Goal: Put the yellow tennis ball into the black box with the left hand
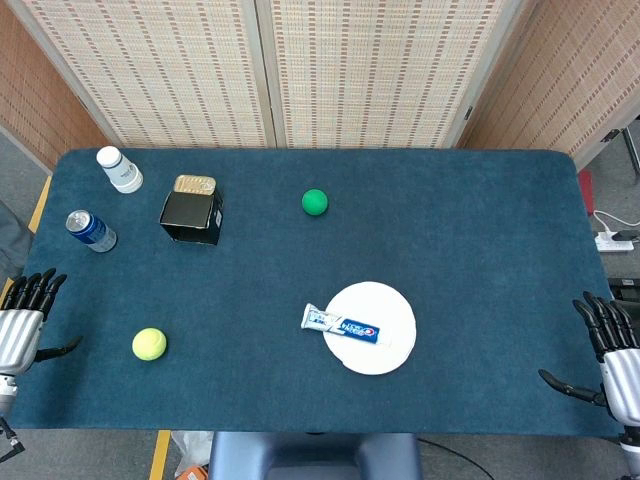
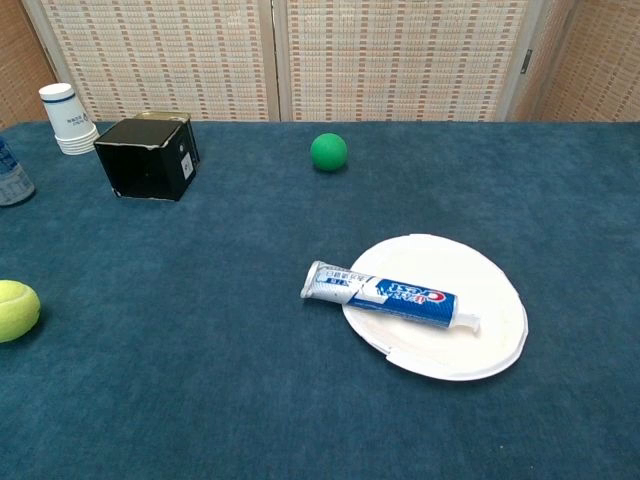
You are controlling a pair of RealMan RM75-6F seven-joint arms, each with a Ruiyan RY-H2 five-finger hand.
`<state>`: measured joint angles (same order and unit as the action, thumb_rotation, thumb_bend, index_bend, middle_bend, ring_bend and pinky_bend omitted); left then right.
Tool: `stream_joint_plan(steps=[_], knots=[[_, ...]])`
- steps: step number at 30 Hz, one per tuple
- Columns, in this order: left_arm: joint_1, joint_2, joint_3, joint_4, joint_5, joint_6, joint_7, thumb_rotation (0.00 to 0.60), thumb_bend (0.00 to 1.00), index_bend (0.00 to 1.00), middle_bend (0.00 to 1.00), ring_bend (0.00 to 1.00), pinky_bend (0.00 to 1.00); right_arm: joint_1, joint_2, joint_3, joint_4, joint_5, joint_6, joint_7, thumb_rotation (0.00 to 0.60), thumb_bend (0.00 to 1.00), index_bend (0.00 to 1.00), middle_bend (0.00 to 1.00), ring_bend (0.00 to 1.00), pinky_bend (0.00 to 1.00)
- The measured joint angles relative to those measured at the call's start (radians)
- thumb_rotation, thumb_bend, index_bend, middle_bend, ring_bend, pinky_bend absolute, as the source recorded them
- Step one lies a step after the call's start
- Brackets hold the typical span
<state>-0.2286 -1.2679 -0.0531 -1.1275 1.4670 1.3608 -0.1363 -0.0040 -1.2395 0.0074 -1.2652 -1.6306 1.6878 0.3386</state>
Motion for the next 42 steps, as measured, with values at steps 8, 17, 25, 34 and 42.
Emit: stream_joint_plan(steps=[8, 17, 25, 34, 42], knots=[[0.005, 0.002, -0.001, -0.001, 0.007, 0.017, -0.01, 0.344, 0.16, 0.0, 0.0, 0.0, 0.0, -0.001, 0.001, -0.006, -0.005, -0.014, 0.0, -0.009, 0.6, 0.0, 0.03, 0.0, 0.0, 0.0], [0.007, 0.029, -0.009, -0.031, 0.013, 0.034, -0.012, 0.343, 0.16, 0.0, 0.0, 0.0, 0.0, 0.003, 0.003, -0.006, -0.018, -0.019, -0.008, -0.022, 0.6, 0.0, 0.03, 0.0, 0.0, 0.0], [0.01, 0.016, -0.018, -0.011, 0.028, 0.081, -0.041, 0.211, 0.16, 0.76, 0.81, 0.65, 0.87, 0.015, 0.007, -0.012, -0.028, -0.029, -0.033, -0.045, 0.6, 0.0, 0.03, 0.0, 0.0, 0.0], [0.013, -0.07, -0.023, 0.17, 0.095, 0.202, -0.163, 0.204, 0.17, 1.0, 1.0, 1.0, 1.0, 0.015, 0.01, -0.013, -0.026, -0.032, -0.03, -0.031, 0.6, 0.0, 0.03, 0.0, 0.0, 0.0], [0.06, -0.09, -0.005, 0.132, 0.059, 0.182, -0.092, 0.6, 0.59, 1.0, 1.0, 1.0, 1.0, 0.016, 0.014, -0.016, -0.024, -0.034, -0.036, -0.022, 0.6, 0.0, 0.03, 0.0, 0.0, 0.0]])
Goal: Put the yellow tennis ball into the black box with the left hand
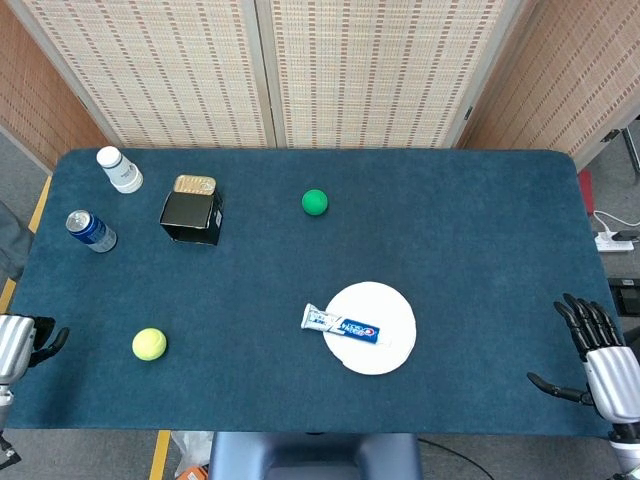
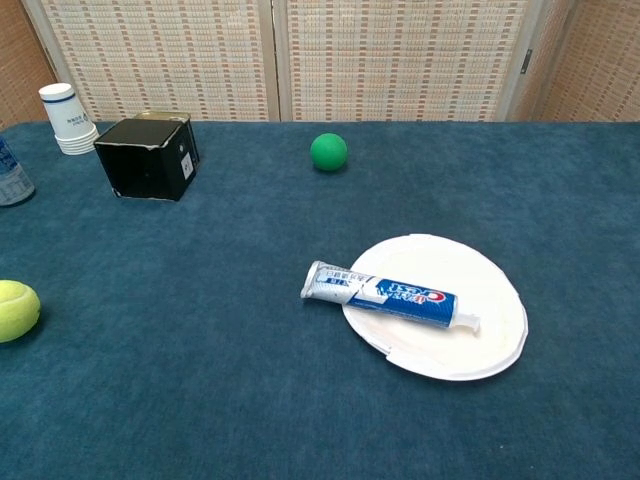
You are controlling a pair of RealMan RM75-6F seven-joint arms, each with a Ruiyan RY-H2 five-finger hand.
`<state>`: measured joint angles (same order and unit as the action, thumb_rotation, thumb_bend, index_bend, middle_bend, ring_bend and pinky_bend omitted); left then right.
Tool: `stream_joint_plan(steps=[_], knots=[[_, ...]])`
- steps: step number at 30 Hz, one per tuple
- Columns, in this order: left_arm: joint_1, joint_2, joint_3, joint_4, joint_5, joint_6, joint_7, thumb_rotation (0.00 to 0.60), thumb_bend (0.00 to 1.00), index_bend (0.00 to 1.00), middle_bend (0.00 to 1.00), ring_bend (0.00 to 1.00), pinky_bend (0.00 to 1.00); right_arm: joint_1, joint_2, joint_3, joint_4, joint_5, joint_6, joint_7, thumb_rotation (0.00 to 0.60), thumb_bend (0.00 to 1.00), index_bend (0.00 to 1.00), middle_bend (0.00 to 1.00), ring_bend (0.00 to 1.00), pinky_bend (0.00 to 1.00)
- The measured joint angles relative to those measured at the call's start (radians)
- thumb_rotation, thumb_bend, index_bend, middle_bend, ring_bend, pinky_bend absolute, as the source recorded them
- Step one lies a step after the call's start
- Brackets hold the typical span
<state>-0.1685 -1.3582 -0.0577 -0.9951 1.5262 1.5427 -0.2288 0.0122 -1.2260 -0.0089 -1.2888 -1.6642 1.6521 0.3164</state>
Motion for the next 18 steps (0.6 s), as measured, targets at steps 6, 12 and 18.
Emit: stream_joint_plan(steps=[6, 12, 18], knots=[[0.076, -0.12, 0.033, 0.138, -0.018, 0.024, -0.046, 0.6, 0.65, 1.0, 1.0, 1.0, 1.0, -0.002, 0.001, -0.002, 0.009, -0.001, 0.003, 0.013, 0.6, 0.0, 0.03, 0.0, 0.0, 0.0], [0.142, -0.296, 0.06, 0.433, -0.01, 0.082, -0.2, 0.6, 0.66, 1.0, 1.0, 1.0, 1.0, 0.002, 0.001, -0.007, 0.005, -0.008, -0.005, 0.0, 0.6, 0.0, 0.03, 0.0, 0.0, 0.0], [0.191, -0.473, 0.096, 0.686, 0.022, 0.138, -0.362, 0.6, 0.66, 1.0, 1.0, 1.0, 1.0, 0.005, 0.001, -0.014, -0.001, -0.016, -0.013, -0.015, 0.6, 0.0, 0.03, 0.0, 0.0, 0.0]])
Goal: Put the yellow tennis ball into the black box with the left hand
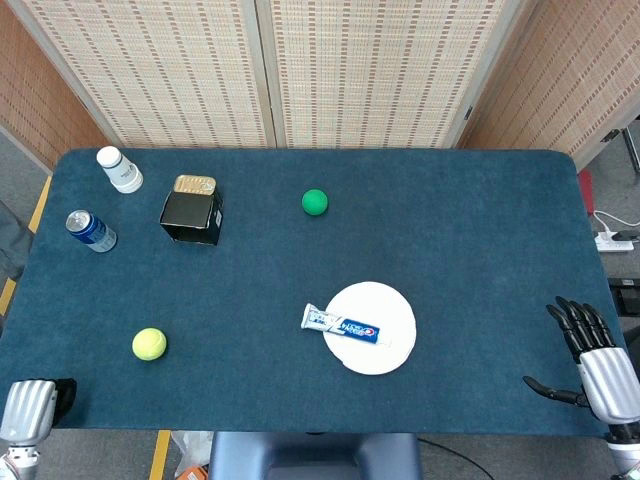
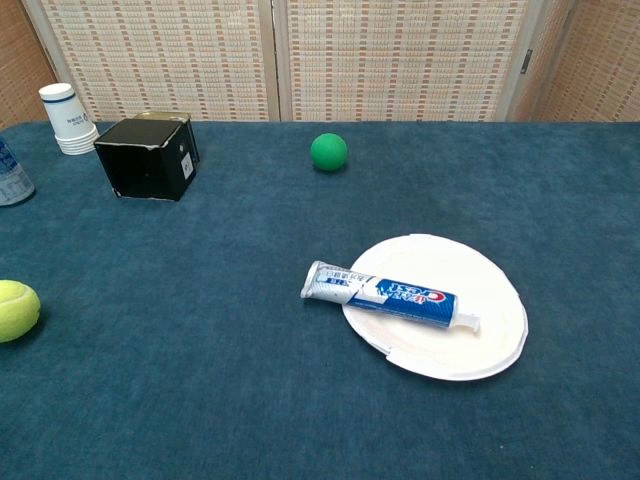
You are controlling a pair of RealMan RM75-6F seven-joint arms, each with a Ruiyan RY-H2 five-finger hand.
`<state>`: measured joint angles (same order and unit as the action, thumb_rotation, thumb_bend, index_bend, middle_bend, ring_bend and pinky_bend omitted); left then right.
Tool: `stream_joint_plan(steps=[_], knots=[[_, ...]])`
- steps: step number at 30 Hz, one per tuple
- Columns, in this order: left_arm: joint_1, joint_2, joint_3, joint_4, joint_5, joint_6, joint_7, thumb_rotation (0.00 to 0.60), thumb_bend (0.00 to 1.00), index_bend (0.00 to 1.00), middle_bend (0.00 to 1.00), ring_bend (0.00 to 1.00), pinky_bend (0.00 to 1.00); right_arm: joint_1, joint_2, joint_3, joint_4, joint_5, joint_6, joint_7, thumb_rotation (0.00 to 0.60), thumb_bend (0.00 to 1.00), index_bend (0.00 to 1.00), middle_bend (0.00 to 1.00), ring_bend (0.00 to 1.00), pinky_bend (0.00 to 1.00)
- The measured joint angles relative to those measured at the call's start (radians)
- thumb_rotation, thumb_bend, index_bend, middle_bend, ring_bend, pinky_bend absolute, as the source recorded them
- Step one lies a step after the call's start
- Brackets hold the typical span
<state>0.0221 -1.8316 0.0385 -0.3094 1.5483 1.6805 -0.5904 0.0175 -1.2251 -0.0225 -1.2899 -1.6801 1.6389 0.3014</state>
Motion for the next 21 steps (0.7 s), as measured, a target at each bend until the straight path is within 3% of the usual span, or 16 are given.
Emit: stream_joint_plan(steps=[7, 21], knots=[[0.007, -0.098, 0.072, 0.095, 0.073, -0.012, -0.001, 0.6, 0.66, 1.0, 1.0, 1.0, 1.0, 0.002, 0.004, 0.002, -0.007, 0.01, -0.013, -0.006, 0.6, 0.0, 0.03, 0.0, 0.0, 0.0], [-0.064, -0.136, 0.082, 0.109, 0.101, -0.052, 0.072, 0.6, 0.66, 1.0, 1.0, 1.0, 1.0, 0.004, 0.01, 0.001, -0.011, 0.016, -0.02, -0.001, 0.6, 0.0, 0.03, 0.0, 0.0, 0.0]])
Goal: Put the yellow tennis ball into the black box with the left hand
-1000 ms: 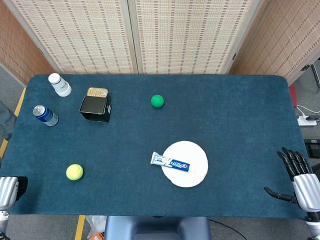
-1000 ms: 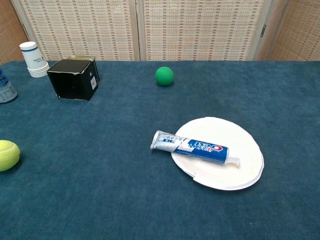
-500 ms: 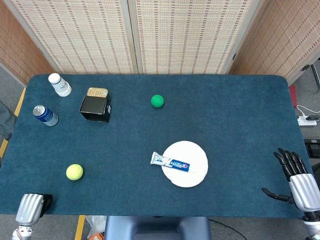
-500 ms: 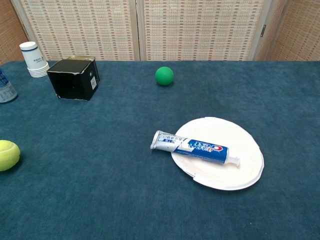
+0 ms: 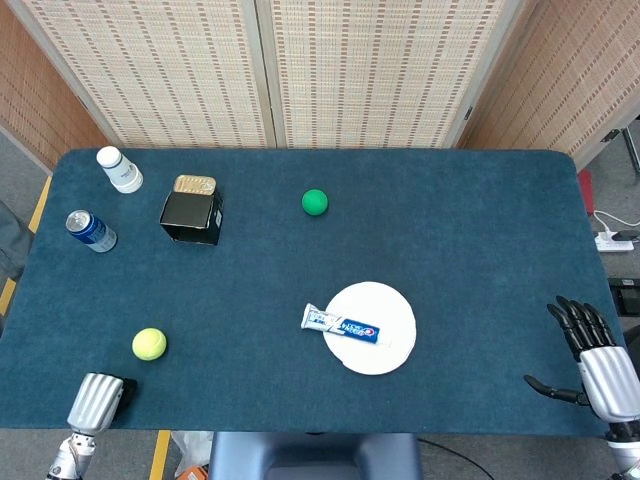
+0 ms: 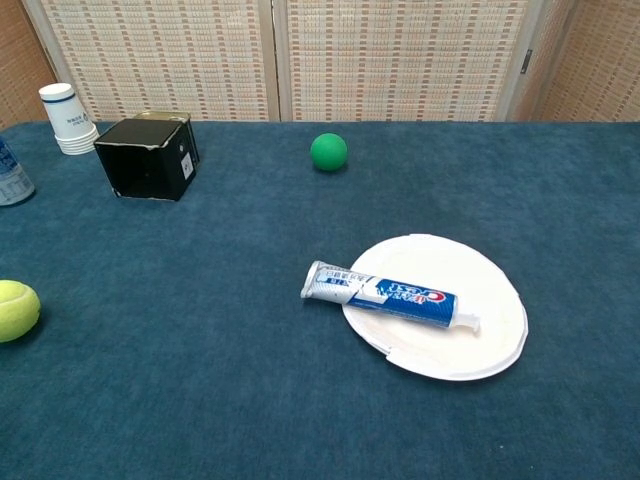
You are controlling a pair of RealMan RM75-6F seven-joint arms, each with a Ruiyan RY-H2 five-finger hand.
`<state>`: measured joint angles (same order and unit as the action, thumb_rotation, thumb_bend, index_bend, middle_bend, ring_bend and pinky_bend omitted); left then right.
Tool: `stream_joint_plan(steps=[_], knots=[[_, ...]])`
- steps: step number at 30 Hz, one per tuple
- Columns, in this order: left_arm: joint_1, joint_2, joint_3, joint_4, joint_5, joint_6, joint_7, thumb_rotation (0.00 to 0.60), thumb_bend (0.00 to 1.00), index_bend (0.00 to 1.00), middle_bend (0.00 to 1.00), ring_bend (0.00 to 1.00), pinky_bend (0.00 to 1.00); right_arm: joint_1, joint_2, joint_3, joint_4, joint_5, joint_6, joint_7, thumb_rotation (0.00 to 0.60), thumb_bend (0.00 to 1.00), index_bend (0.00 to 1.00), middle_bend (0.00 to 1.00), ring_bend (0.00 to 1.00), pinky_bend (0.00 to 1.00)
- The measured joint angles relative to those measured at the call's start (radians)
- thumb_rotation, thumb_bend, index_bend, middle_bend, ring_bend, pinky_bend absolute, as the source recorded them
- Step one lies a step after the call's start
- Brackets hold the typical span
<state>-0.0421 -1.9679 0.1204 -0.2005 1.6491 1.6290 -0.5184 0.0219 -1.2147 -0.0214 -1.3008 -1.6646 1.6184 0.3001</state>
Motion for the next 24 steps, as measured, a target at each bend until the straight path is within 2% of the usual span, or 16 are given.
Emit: stream_joint_plan(steps=[12, 24], knots=[[-0.032, -0.02, 0.016, -0.017, 0.023, -0.019, 0.045, 0.6, 0.66, 1.0, 1.0, 1.0, 1.0, 0.0, 0.002, -0.006, -0.002, -0.005, -0.004, -0.008, 0.6, 0.0, 0.03, 0.0, 0.0, 0.0], [-0.079, -0.025, 0.005, -0.03, 0.018, -0.062, 0.054, 0.6, 0.66, 1.0, 1.0, 1.0, 1.0, 0.006, 0.002, -0.008, -0.006, -0.006, -0.015, -0.018, 0.6, 0.0, 0.03, 0.0, 0.0, 0.0]])
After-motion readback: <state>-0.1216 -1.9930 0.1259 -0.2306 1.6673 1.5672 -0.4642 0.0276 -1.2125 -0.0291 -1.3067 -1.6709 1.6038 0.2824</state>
